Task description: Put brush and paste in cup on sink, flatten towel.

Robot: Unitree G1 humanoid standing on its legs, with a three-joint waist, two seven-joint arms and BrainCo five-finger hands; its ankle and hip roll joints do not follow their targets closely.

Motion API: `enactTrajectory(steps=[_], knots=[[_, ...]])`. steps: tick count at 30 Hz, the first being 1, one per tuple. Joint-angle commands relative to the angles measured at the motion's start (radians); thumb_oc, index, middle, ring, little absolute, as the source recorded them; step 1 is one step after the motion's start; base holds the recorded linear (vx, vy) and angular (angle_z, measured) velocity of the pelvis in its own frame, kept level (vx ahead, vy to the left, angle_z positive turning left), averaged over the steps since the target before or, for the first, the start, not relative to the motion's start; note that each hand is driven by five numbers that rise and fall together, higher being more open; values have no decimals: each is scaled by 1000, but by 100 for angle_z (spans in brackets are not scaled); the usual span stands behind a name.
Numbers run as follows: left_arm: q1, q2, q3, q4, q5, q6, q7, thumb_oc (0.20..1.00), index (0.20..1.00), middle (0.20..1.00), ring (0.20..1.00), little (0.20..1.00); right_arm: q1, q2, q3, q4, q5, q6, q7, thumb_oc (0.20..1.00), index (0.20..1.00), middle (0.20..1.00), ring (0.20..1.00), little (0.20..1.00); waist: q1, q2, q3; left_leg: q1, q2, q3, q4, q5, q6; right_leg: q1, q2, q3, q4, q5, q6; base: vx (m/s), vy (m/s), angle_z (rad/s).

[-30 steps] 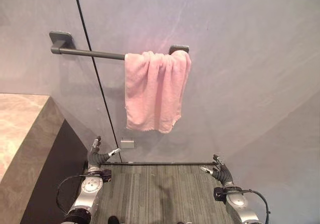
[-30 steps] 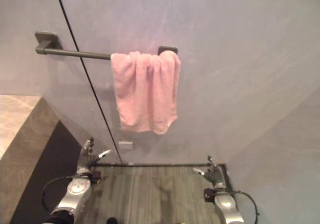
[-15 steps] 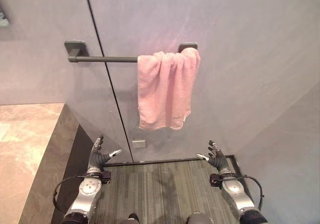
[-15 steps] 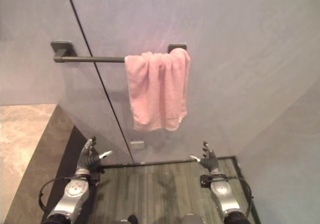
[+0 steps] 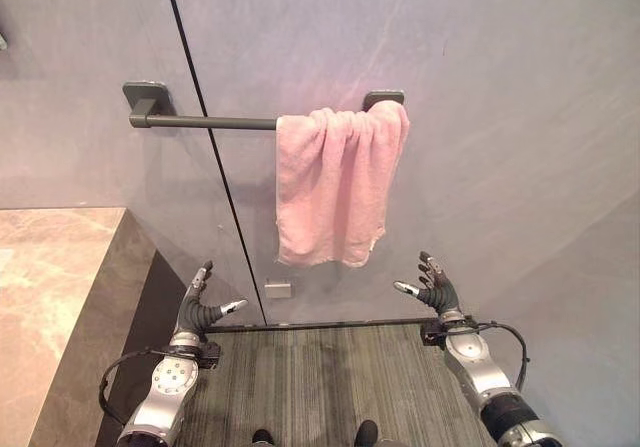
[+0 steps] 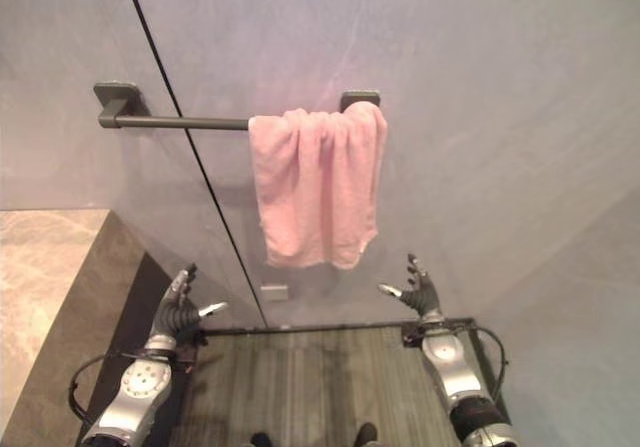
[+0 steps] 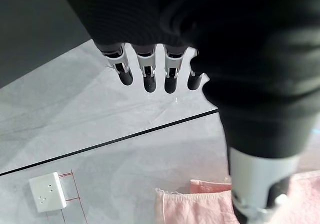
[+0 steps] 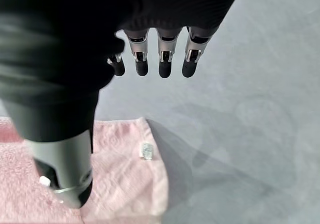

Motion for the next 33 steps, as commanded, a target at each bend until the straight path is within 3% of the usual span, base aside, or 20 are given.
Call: enactTrajectory(steps=[1, 8, 13, 21, 33], knots=[[-38, 52, -4, -74, -26, -57, -32, 1000, 1000, 1000, 1000, 1000, -124, -31, -12, 0, 12, -47, -11, 1000, 1000, 1000, 1000, 1000, 22, -15, -52, -16, 7, -58, 6, 20, -22, 21, -78, 36, 23, 7, 91, 32, -13, 2], [-71, 105, -23, -148, -93, -53, -99, 1000, 1000, 1000, 1000, 1000, -236, -67, 38, 17, 11, -24, 9, 1000, 1000, 1000, 1000, 1000, 23, -10, -55, -11, 10, -50, -12, 30, -28, 15, -74, 48, 13, 16, 93, 4, -4, -1], [-155, 164, -84, -159, -120, -42, -156, 1000, 1000, 1000, 1000, 1000, -355, -86, 139, 79, 69, 13, 103, 1000, 1000, 1000, 1000, 1000, 21, -13, -56, -9, 12, -43, -27, 38, -33, 8, -70, 57, 10, 21, 94, 0, 0, 0], [-308, 155, -145, -75, -133, -18, -137, 1000, 1000, 1000, 1000, 1000, -561, -53, 241, 184, 80, 62, 142, 1000, 1000, 1000, 1000, 1000, 24, -26, -37, -35, 19, -43, -33, 48, -39, -21, -68, 57, 10, 37, 97, 0, 0, 0], [-447, 101, -221, 52, -132, 14, -100, 1000, 1000, 1000, 1000, 1000, -706, 19, 253, 346, 70, 95, 111, 1000, 1000, 1000, 1000, 1000, 34, -47, -24, -52, 26, -54, -33, 50, -42, -33, -61, 50, 17, 37, 95, 13, 2, 1]])
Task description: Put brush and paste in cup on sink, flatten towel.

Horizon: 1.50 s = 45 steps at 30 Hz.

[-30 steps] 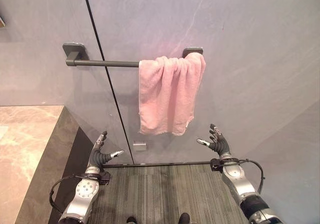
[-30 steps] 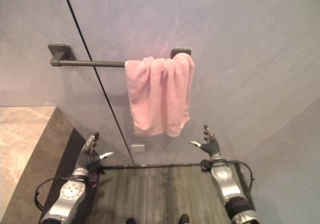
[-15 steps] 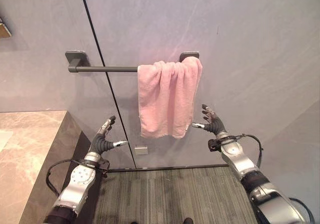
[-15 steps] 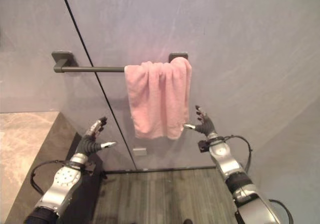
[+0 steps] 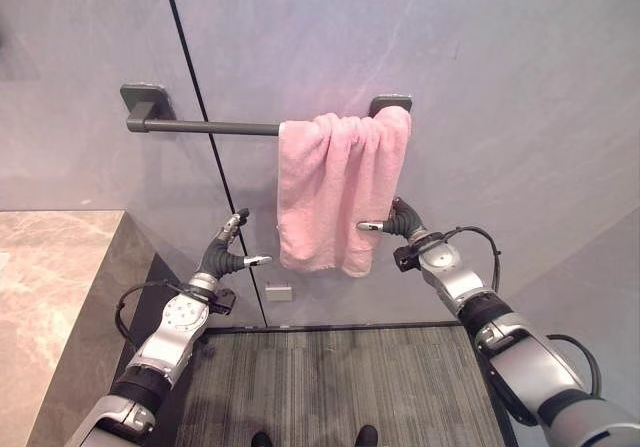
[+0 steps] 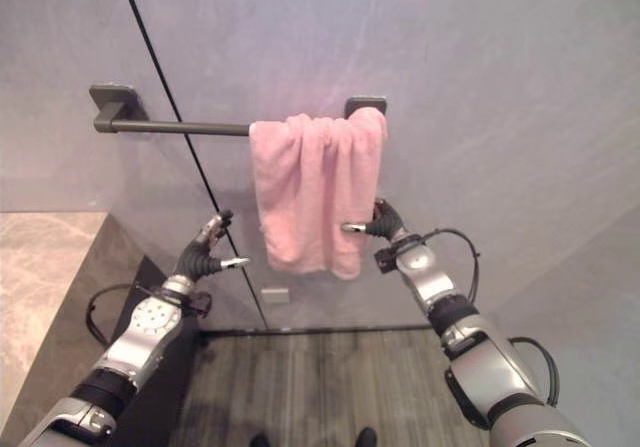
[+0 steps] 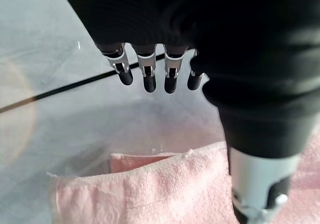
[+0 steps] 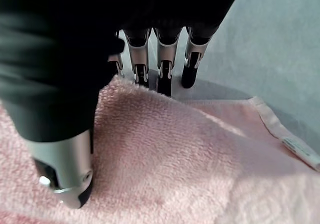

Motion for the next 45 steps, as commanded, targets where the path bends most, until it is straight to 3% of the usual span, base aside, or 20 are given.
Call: enactTrajectory(steps=[1, 17, 18, 19, 20, 21, 22, 31, 36, 37, 38, 41, 45], knots=[[-127, -6, -49, 42, -11, -29, 34, 1000, 1000, 1000, 1000, 1000, -161, 35, 7, 64, 9, -24, -24, 1000, 1000, 1000, 1000, 1000, 28, -31, 18, -12, 26, -57, -3, 37, -32, 22, -67, 47, 17, 32, 97, 44, 5, 0], [-235, -146, -124, 155, 1, 7, 99, 1000, 1000, 1000, 1000, 1000, -67, 138, 40, -4, 46, -19, -35, 1000, 1000, 1000, 1000, 1000, -28, -18, 8, 13, 33, -34, -14, 34, -32, 26, -60, 69, 14, 27, 93, 5, 1, -1], [-247, -153, -126, 172, 7, 11, 111, 805, 805, 805, 805, 805, -64, 144, 39, 0, 48, -21, -41, 1000, 1000, 1000, 1000, 1000, -30, -16, 9, 13, 33, -34, -14, 34, -32, 26, -60, 70, 14, 27, 93, 0, 0, 0], [-256, -157, -127, 182, 12, 15, 118, 313, 313, 313, 313, 313, -64, 147, 40, -1, 47, -20, -44, 1000, 1000, 1000, 1000, 1000, -31, -15, 9, 14, 34, -33, -14, 35, -32, 26, -60, 70, 13, 28, 93, 0, 0, 0], [-264, -162, -128, 193, 16, 16, 129, 200, 200, 200, 200, 200, -61, 152, 41, -3, 45, -20, -50, 1000, 1000, 1000, 1000, 1000, -33, -13, 9, 14, 34, -32, -14, 36, -33, 26, -60, 70, 13, 27, 93, 0, 0, 0], [-270, -162, -126, 194, 18, 17, 136, 200, 200, 200, 200, 200, -60, 155, 42, -7, 48, -21, -52, 564, 564, 564, 564, 564, -34, -11, 9, 13, 34, -33, -14, 36, -33, 26, -59, 70, 12, 28, 93, -7, -4, -5], [-268, -163, -123, 191, 20, 17, 140, 200, 200, 200, 200, 200, -55, 158, 41, -12, 50, -22, -53, 200, 200, 200, 200, 200, -34, -11, 9, 13, 35, -34, -14, 36, -34, 26, -59, 70, 11, 28, 93, -9, -11, -8], [-130, -138, -41, 67, -18, 11, 123, 200, 200, 200, 200, 200, 26, 133, 14, -119, 35, -28, -67, 200, 200, 200, 200, 200, -23, -8, -1, 19, 36, -35, -14, 33, -35, 36, -58, 65, 3, 29, 93, -1, -2, -1], [-103, -130, 1, 1, -31, 9, 136, 200, 200, 200, 200, 200, 46, 102, 6, -299, 31, -29, -71, 200, 200, 200, 200, 200, -21, -12, -16, 21, 38, -38, -14, 33, -36, 44, -58, 57, 2, 25, 90, 0, 0, 0], [-108, -111, 27, -91, -19, -3, 152, 200, 200, 200, 200, 200, 48, 67, 3, -448, 42, -44, -62, 200, 200, 200, 200, 200, -24, -14, -17, 24, 40, -39, -14, 33, -38, 50, -57, 53, 3, 23, 91, 0, 0, 0], [-107, -111, 27, -93, -19, -2, 152, 200, 200, 200, 200, 200, 48, 66, 3, -449, 42, -43, -62, 200, 200, 200, 200, 200, -24, -14, -19, 21, 40, -39, -14, 35, -38, 47, -57, 53, 3, 24, 90, -23, -16, 4], [-75, -90, 106, -326, -16, -45, 179, 200, 200, 200, 200, 200, 82, 23, -31, -718, 56, -88, -38, 200, 200, 200, 200, 200, -22, -21, -22, 19, 44, -42, -14, 32, -39, 48, -59, 48, 4, 22, 92, -8, -13, 6], [-22, -121, 157, -436, -14, -88, 213, 200, 200, 200, 200, 200, 119, 52, -27, -750, 98, -112, -7, 200, 200, 200, 200, 200, -12, -30, -28, 19, 43, -43, -14, 30, -36, 49, -62, 44, 0, 22, 89, 4, 0, 6]])
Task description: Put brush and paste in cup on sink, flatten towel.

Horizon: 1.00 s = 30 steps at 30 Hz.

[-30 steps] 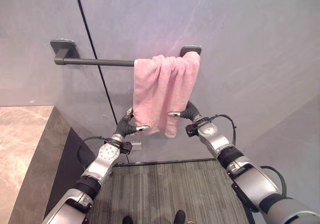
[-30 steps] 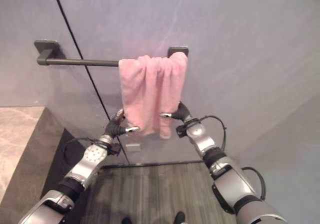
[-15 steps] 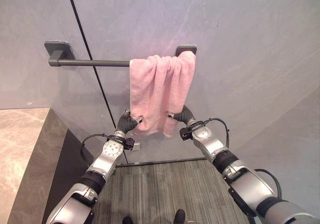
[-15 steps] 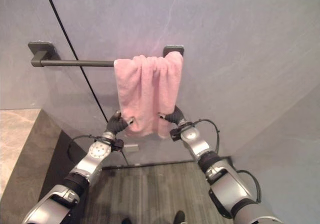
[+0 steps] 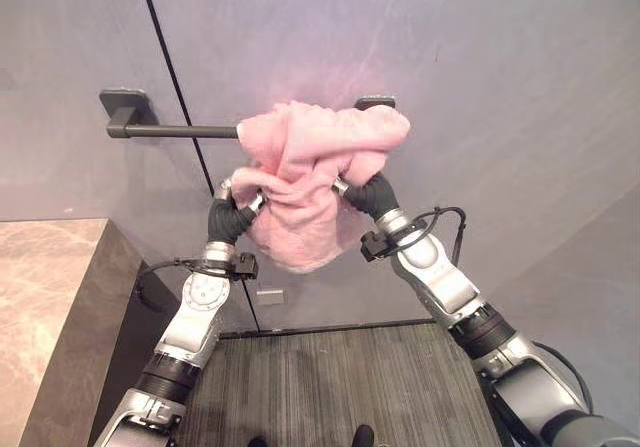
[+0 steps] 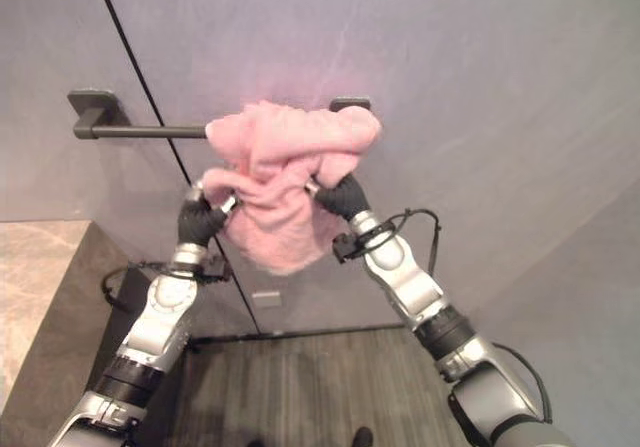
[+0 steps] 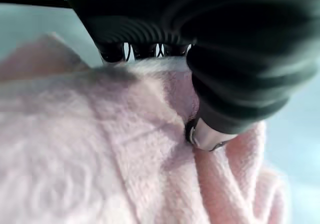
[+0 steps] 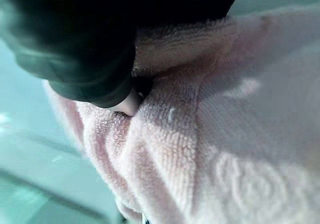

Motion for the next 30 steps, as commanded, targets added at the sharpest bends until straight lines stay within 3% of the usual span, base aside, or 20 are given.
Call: enactTrajectory(steps=[1, 8, 11, 16, 18, 20, 21, 23, 24, 30], knots=[[-5, 27, 20, -51, 15, -94, 47, 200, 200, 200, 200, 200, -22, 54, -26, 12, 48, -71, 17, 200, 200, 200, 200, 200, 23, -35, -46, -17, 39, -47, 0, 28, -34, 22, -69, 25, 1, 27, 86, 0, 0, 0], [73, -4, -13, 95, 129, -70, 114, 200, 200, 200, 200, 200, -31, 161, 55, 308, 40, -60, 17, 200, 200, 200, 200, 200, 66, -41, -35, -12, 39, -55, 0, 28, -37, 38, -70, 11, -2, 24, 86, 0, 0, 0], [70, -3, -45, 162, 182, -60, 140, 200, 200, 200, 200, 200, -48, 190, 61, 349, 36, -63, -14, 200, 200, 200, 200, 200, 80, -41, -34, -13, 38, -61, 0, 28, -37, 41, -72, 7, -2, 25, 88, 2, 8, 7], [64, -4, -33, 132, 178, -69, 174, 200, 200, 200, 200, 200, -69, 204, 46, 181, 66, -107, -33, 200, 200, 200, 200, 200, 84, -44, -33, -27, 34, -70, 0, 32, -35, 34, -77, 1, -2, 29, 89, 1, 8, 5], [74, -5, 17, -2, 147, -83, 192, 200, 200, 200, 200, 200, -107, 178, 13, 36, 25, -130, -67, 200, 200, 200, 200, 200, 92, -47, -28, -28, 33, -76, 0, 27, -34, 38, -78, -5, -2, 27, 90, 5, 3, 11], [75, -4, 17, -4, 147, -81, 191, 200, 200, 200, 200, 200, -106, 177, 13, 34, 24, -128, -68, 200, 200, 200, 200, 200, 91, -48, -31, -33, 32, -76, 0, 30, -32, 34, -80, -5, -2, 29, 89, -1, 5, 12], [89, 2, 71, -179, 86, -80, 196, 200, 200, 200, 200, 200, -87, 147, -35, -155, -9, -145, -104, 200, 200, 200, 200, 200, 92, -45, -23, -35, 32, -79, 0, 26, -31, 34, -80, -8, -2, 32, 91, -8, 9, 9], [94, 15, 82, -254, 83, -73, 189, 200, 200, 200, 200, 200, -67, 142, -42, -239, -2, -146, -89, 200, 200, 200, 200, 200, 90, -46, -24, -42, 30, -81, 0, 30, -28, 26, -82, -9, -2, 35, 90, -2, 10, 5], [100, 40, 116, -352, 103, -84, 195, 200, 200, 200, 200, 200, -64, 130, -55, -388, 0, -165, -57, 200, 200, 200, 200, 200, 88, -47, -20, -41, 31, -81, 0, 25, -27, 25, -82, -6, 1, 30, 92, 10, 10, 3], [157, 57, 177, -452, 154, -91, 240, 200, 200, 200, 200, 200, -69, 116, -3, -361, 36, -139, -29, 200, 200, 200, 200, 200, 100, -63, -18, -39, 31, -81, 0, 25, -26, 25, -83, -9, 0, 30, 90, 0, 0, 0]])
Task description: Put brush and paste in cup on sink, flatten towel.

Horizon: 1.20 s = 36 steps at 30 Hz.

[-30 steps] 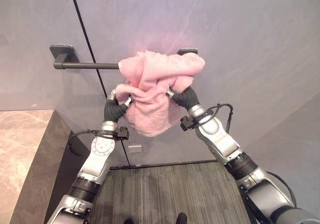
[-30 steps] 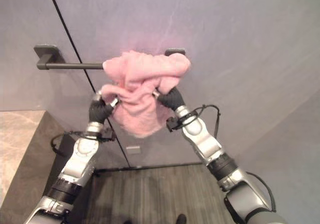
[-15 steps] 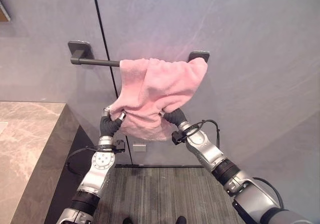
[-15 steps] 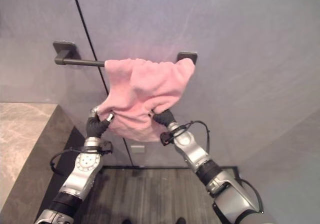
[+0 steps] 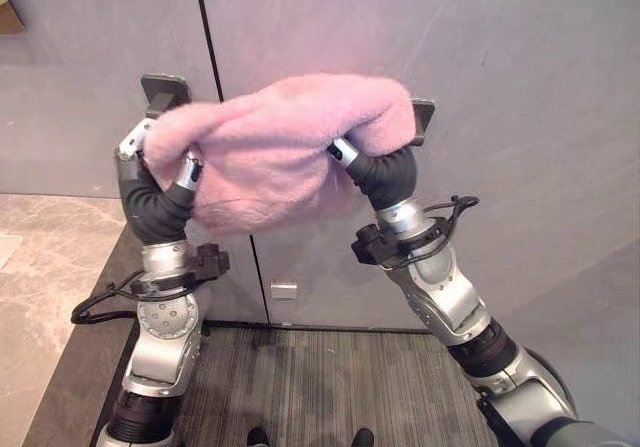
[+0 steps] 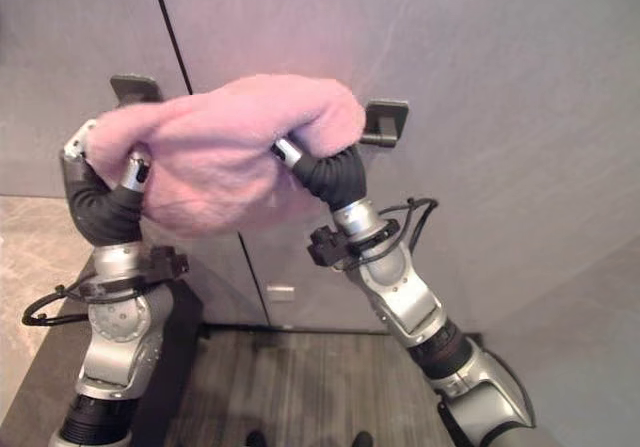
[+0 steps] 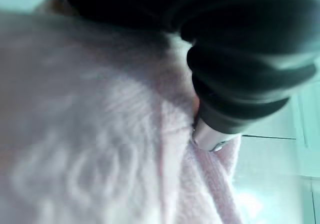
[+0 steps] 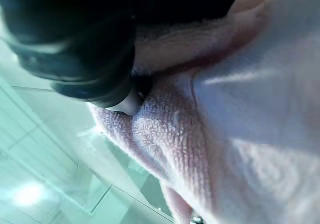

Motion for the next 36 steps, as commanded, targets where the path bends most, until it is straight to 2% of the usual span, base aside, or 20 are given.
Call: enactTrajectory(steps=[1, 2, 4, 6, 8, 14, 23, 24, 28, 29, 32, 35, 36], knots=[[11, 69, 31, -18, 51, -26, 59, 200, 200, 200, 200, 200, -106, 44, 7, 24, 5, -44, 41, 200, 200, 200, 200, 200, 37, -52, -4, 3, 30, -39, -3, 13, -21, 41, -82, 34, 1, 35, 90, 0, 0, 0], [11, 68, 32, -18, 52, -26, 60, 200, 200, 200, 200, 200, -108, 45, 8, 27, 6, -45, 42, 222, 222, 222, 222, 222, 36, -53, -4, 0, 29, -39, -3, 17, -20, 38, -83, 34, 0, 39, 88, 0, 0, 0], [46, 53, 27, 43, 48, -17, 65, 200, 200, 200, 200, 200, -117, 33, 61, 156, 2, 9, 60, 241, 241, 241, 241, 241, 48, -61, 3, 5, 29, -38, -3, 17, -21, 42, -82, 34, 1, 38, 87, 0, 0, 0], [74, 39, 16, 100, 16, -11, 55, 200, 200, 200, 200, 200, -107, 43, 91, 267, 10, 42, 67, 200, 200, 200, 200, 200, 57, -64, 8, 10, 30, -39, -3, 15, -22, 46, -79, 33, 2, 35, 86, 0, 0, 0], [84, 15, -15, 231, -27, 6, 45, 200, 200, 200, 200, 200, -99, 56, 113, 365, -12, 68, 64, 200, 200, 200, 200, 200, 60, -66, 10, 11, 30, -37, -3, 16, -22, 46, -78, 35, 1, 35, 85, 0, 0, 0], [71, -12, -64, 417, -68, 51, 46, 200, 200, 200, 200, 200, -68, 98, 143, 514, 16, 99, 39, 200, 200, 200, 200, 200, 64, -63, 11, 13, 31, -37, -3, 18, -23, 49, -76, 33, -1, 36, 85, 0, 0, 0], [84, 0, -63, 383, -80, 48, -2, 200, 200, 200, 200, 200, -17, 57, 74, 376, -40, 65, 23, 200, 200, 200, 200, 200, 43, -55, 4, 8, 25, -36, -3, 18, -18, 42, -79, 37, -2, 39, 87, 0, 0, 0], [95, -3, -53, 351, -86, 40, -12, 200, 200, 200, 200, 200, 28, 33, 33, 308, -57, 43, 16, 200, 200, 200, 200, 200, 31, -47, 3, 16, 27, -31, -3, 13, -18, 46, -80, 40, -2, 35, 88, 0, 0, 0], [114, -8, -40, 309, -93, 33, -24, 200, 200, 200, 200, 200, 71, 13, -14, 233, -57, 15, 19, 200, 200, 200, 200, 200, 19, -41, -3, 16, 26, -27, -3, 14, -16, 42, -83, 45, -3, 37, 88, -3, 13, -4], [126, -36, -47, 274, -241, 6, -66, 200, 200, 200, 200, 200, 100, 9, -40, 215, -32, -7, 29, 200, 200, 200, 200, 200, 14, -33, -1, 21, 25, -25, -3, 12, -14, 46, -84, 45, -2, 36, 90, -6, 10, -3], [125, -29, -58, 233, -256, 8, -100, 200, 200, 200, 200, 200, 139, 30, -44, 275, 33, -16, 52, 200, 200, 200, 200, 200, 8, -29, -2, 19, 25, -27, -3, 14, -13, 43, -87, 43, -3, 37, 89, 0, 0, 0], [120, -32, -65, 318, -210, 14, -85, 200, 200, 200, 200, 200, 153, 37, -24, 368, 8, -3, 53, 200, 200, 200, 200, 200, 3, -24, -3, 24, 24, -25, -3, 12, -15, 46, -88, 47, -3, 35, 90, 0, 0, 0], [115, -39, -71, 381, -198, 17, -73, 200, 200, 200, 200, 200, 154, 52, -13, 435, 25, 7, 59, 228, 228, 228, 228, 228, 3, -23, -5, 22, 24, -24, -3, 15, -15, 44, -89, 48, -3, 35, 89, 0, 0, 0]])
